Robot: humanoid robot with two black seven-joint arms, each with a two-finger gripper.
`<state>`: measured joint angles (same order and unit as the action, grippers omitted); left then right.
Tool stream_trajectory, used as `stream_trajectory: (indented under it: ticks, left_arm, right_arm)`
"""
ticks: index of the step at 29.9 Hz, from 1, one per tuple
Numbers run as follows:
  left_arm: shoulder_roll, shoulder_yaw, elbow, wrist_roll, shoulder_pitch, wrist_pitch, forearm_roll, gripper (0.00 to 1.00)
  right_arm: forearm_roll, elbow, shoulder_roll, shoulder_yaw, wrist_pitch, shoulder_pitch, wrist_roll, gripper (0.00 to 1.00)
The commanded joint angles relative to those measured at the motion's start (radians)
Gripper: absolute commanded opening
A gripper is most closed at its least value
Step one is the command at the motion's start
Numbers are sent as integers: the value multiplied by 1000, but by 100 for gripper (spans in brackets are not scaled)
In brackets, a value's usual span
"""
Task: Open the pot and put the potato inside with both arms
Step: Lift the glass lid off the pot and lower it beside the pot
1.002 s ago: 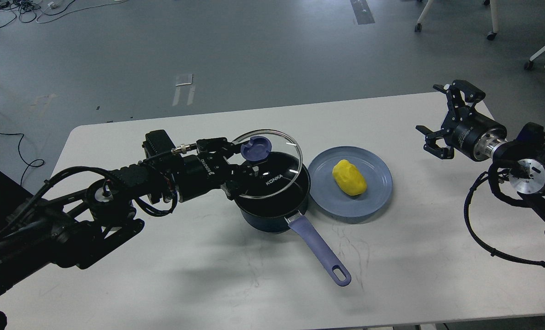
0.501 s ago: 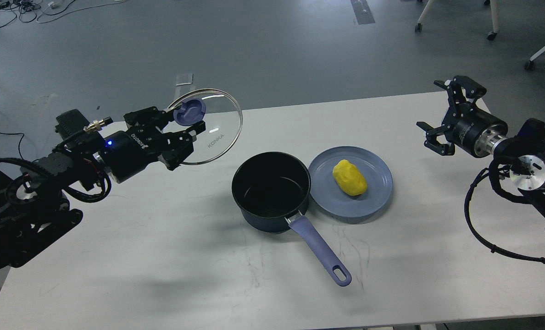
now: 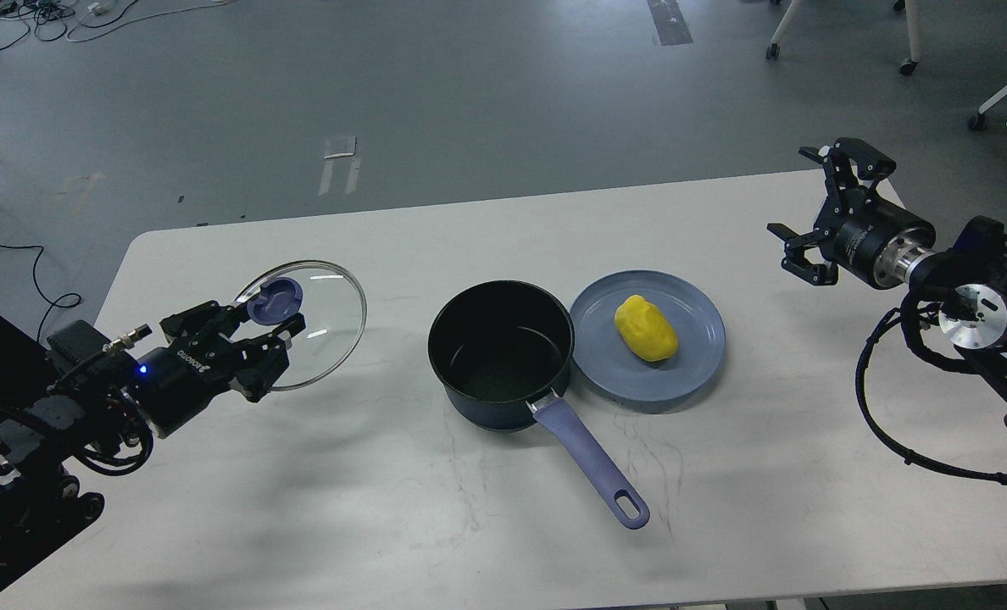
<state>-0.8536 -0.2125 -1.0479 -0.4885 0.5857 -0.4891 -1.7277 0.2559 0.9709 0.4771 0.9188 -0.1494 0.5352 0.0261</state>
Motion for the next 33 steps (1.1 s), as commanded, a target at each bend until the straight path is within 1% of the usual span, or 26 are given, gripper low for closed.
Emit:
stream_trajectory:
  ticks: [1, 6, 11, 21, 25, 26, 28, 29, 33]
  left_arm:
    - [30, 7, 35, 0, -26, 0, 43, 41]
    - [83, 9, 132, 0, -49, 0, 45, 42]
    - [103, 22, 173, 0, -78, 0, 46, 42]
    - [123, 24, 184, 0, -99, 0, 46, 45]
    - [122, 24, 184, 0, -98, 0, 46, 54]
    - [123, 24, 184, 0, -99, 0, 46, 59]
    - [123, 24, 184, 0, -99, 0, 45, 64]
    - [123, 24, 184, 0, -101, 0, 45, 65]
    - [139, 33, 184, 0, -122, 0, 45, 66]
  right_arm:
    - [-1, 0, 2, 0, 1, 0, 0, 100]
    - [-1, 0, 6, 0, 1, 0, 0, 100]
    - [-1, 0, 6, -6, 1, 0, 1, 100]
    - [-1, 0, 0, -12, 1, -1, 1, 100]
    - [0, 0, 0, -14, 1, -3, 1, 100]
    - [0, 0, 0, -14, 1, -3, 1, 100]
    - [0, -1, 2, -14, 1, -3, 1, 100]
    - [0, -1, 3, -14, 1, -3, 1, 100]
    - [0, 0, 3, -29, 1, -3, 0, 100]
